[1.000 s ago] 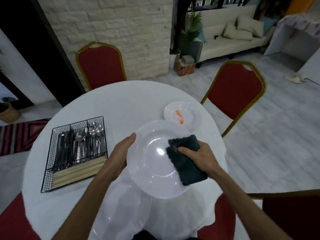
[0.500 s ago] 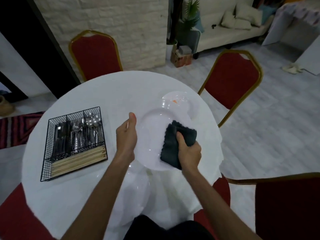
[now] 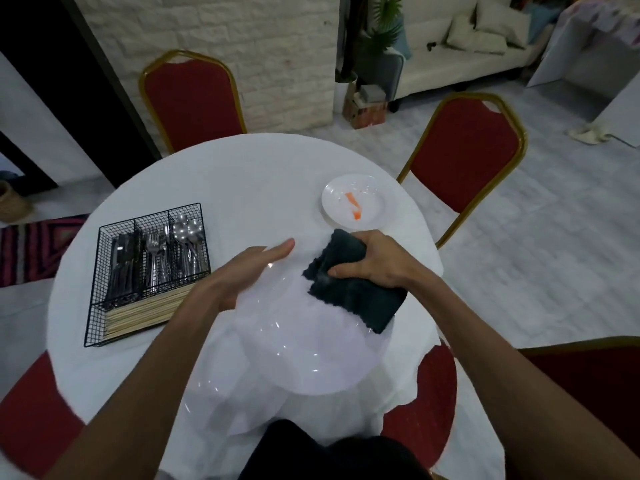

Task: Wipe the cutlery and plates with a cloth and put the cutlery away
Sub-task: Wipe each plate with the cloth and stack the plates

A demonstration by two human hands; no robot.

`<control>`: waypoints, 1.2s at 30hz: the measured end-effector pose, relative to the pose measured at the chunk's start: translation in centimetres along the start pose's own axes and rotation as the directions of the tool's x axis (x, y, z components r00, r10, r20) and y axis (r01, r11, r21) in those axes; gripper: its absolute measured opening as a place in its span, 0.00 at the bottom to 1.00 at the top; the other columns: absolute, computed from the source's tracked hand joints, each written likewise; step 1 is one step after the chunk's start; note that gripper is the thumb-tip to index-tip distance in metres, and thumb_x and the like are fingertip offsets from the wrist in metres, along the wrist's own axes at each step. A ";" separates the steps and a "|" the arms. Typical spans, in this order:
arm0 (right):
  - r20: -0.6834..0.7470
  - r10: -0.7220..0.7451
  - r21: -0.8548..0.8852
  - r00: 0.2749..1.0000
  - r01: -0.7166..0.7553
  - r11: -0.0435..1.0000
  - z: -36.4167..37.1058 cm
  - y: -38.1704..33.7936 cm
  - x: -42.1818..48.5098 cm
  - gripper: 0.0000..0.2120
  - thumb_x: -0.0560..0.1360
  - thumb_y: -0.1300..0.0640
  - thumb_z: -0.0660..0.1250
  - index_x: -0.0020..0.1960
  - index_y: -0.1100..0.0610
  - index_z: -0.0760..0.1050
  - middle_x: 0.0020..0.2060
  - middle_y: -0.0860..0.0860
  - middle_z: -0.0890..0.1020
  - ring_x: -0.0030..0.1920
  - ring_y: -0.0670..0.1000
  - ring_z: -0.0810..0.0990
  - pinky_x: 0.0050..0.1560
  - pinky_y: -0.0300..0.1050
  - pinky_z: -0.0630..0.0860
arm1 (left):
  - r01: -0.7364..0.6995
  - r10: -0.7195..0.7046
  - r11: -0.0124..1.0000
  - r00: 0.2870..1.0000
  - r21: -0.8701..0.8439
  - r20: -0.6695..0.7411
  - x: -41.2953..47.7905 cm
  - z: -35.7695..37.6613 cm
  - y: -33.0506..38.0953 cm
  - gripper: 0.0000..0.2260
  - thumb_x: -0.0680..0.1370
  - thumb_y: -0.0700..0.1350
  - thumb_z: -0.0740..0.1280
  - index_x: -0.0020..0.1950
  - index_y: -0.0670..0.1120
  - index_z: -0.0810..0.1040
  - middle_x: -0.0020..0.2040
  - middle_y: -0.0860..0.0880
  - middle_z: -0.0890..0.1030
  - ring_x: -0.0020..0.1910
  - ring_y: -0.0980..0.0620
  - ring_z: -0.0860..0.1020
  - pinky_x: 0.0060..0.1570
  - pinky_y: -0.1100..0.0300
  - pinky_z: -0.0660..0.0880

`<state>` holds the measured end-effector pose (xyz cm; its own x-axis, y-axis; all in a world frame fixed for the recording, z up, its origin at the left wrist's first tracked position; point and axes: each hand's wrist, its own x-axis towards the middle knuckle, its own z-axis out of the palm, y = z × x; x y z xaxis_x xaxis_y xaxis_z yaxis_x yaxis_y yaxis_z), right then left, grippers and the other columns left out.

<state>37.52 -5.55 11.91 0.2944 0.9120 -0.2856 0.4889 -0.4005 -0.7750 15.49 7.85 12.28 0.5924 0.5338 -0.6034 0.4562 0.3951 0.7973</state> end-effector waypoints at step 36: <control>-0.300 -0.340 -0.101 0.891 0.325 0.940 18.6 -3.0 -4.6 0.10 0.80 0.55 0.61 0.58 0.59 0.74 0.52 0.56 0.77 0.52 0.55 0.75 0.56 0.51 0.73 | -0.143 -0.072 0.910 0.870 -0.390 -0.487 -6.1 3.8 -6.5 0.32 0.78 0.70 0.54 0.57 0.46 0.83 0.53 0.44 0.85 0.51 0.47 0.84 0.55 0.48 0.80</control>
<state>19.41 -6.93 5.10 0.3424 0.9226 0.1779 0.6383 -0.0895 -0.7645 11.43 -0.83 10.79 0.1592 0.8003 -0.5781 0.0711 0.5747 0.8153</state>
